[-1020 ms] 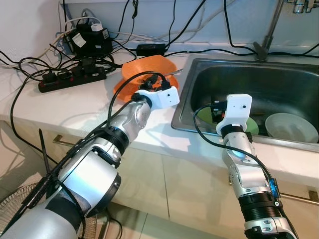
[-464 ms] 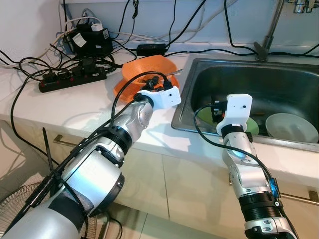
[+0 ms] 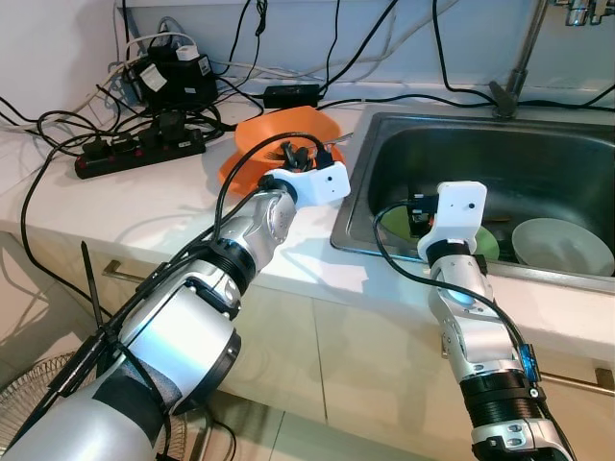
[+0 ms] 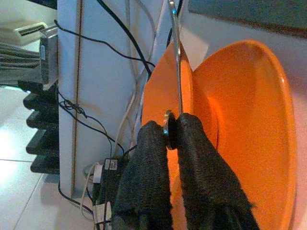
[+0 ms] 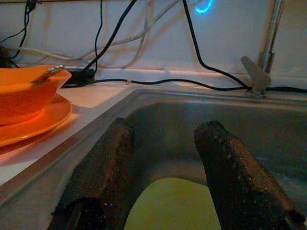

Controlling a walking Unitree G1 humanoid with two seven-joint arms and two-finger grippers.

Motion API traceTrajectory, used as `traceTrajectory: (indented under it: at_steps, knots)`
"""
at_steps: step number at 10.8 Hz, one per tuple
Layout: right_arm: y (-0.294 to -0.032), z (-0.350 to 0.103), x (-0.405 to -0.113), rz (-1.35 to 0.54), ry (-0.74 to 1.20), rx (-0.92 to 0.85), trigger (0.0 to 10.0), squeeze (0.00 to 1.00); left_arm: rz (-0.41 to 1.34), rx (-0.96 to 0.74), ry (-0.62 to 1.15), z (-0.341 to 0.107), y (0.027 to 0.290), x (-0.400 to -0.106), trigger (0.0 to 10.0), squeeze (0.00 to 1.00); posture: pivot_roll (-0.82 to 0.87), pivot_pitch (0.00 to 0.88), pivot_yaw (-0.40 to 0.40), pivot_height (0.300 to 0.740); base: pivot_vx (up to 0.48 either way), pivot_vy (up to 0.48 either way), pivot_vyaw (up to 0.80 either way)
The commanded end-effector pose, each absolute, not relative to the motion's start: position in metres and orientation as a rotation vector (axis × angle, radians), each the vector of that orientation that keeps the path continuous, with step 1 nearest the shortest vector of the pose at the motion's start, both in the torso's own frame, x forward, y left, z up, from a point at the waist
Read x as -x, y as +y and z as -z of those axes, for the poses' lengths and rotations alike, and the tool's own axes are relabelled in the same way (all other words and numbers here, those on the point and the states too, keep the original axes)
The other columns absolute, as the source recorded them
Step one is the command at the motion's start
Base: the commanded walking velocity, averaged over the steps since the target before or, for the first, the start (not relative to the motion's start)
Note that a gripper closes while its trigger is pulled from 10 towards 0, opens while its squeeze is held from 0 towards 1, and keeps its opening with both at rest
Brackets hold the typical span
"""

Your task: Kitchen organization

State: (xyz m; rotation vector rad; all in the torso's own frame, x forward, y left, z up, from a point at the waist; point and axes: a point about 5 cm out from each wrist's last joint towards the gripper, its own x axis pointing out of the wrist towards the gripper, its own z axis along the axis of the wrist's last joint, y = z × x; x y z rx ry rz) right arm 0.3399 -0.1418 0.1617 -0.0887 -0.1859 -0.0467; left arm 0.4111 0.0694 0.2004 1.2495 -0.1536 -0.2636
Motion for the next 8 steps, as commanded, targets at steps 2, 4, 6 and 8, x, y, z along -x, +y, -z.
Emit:
traceTrajectory:
  at_steps: [2, 4, 6, 8]
  knots:
    - [-0.139, -0.165, -0.342, 0.042, -0.196, 0.088, 10.0, 0.00, 0.248, -1.251, -0.136, -0.204, 0.075, -0.413, 0.0, 0.00, -0.02, 0.007, 0.130, 0.740, 0.000, 0.000, 0.00]
    - [-0.138, -0.164, -0.342, 0.037, -0.194, 0.086, 10.0, 0.00, 0.248, -1.254, -0.140, -0.201, 0.076, -0.413, 0.0, 0.00, -0.02, 0.000, 0.130, 0.740, 0.000, 0.000, 0.00]
    - [-0.138, -0.164, -0.342, 0.037, -0.197, 0.086, 10.0, 0.00, 0.193, -1.273, -0.234, -0.211, 0.077, -0.413, 0.0, 0.00, -0.02, 0.000, 0.130, 0.740, 0.000, 0.000, 0.00]
    - [-0.137, -0.163, -0.342, 0.036, -0.199, 0.084, 10.0, 0.00, 0.058, -1.222, -0.443, -0.238, 0.075, -0.413, 0.0, 0.00, -0.02, 0.000, 0.128, 0.740, 0.000, 0.000, 0.00]
